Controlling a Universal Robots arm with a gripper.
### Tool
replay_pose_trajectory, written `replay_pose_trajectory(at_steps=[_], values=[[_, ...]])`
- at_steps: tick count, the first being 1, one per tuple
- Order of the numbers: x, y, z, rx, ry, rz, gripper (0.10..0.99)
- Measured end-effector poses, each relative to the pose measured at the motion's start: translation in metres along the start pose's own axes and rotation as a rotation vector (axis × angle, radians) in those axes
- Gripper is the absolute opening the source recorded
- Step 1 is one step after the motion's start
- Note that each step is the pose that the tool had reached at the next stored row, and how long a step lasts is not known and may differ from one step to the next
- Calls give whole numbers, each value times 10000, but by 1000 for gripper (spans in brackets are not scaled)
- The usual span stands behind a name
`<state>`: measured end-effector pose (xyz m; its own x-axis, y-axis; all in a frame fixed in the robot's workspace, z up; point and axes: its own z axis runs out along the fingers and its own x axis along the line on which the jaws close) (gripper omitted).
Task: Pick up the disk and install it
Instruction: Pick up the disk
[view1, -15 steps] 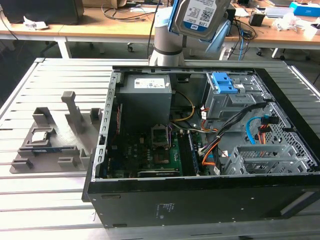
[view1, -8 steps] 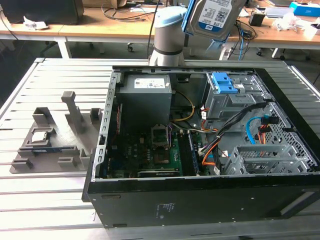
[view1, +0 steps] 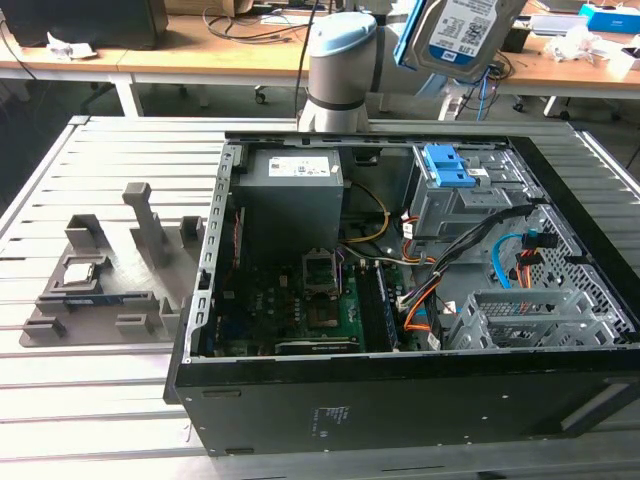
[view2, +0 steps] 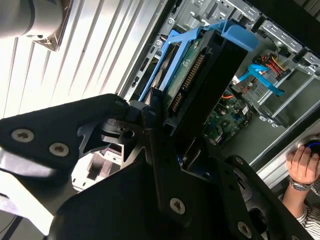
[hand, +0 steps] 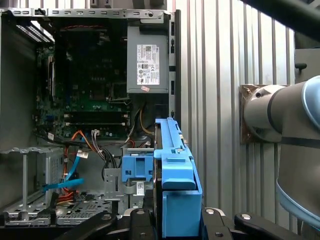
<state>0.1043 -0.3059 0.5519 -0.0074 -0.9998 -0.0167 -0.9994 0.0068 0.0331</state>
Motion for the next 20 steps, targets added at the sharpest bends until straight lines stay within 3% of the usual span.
replay_pose_trajectory(at_steps=[10, 14, 20], values=[[-5, -416, -14, 0, 0, -1, 365], [-9, -659, -22, 0, 0, -1, 365], [-8, -665, -22, 0, 0, 0, 365]])
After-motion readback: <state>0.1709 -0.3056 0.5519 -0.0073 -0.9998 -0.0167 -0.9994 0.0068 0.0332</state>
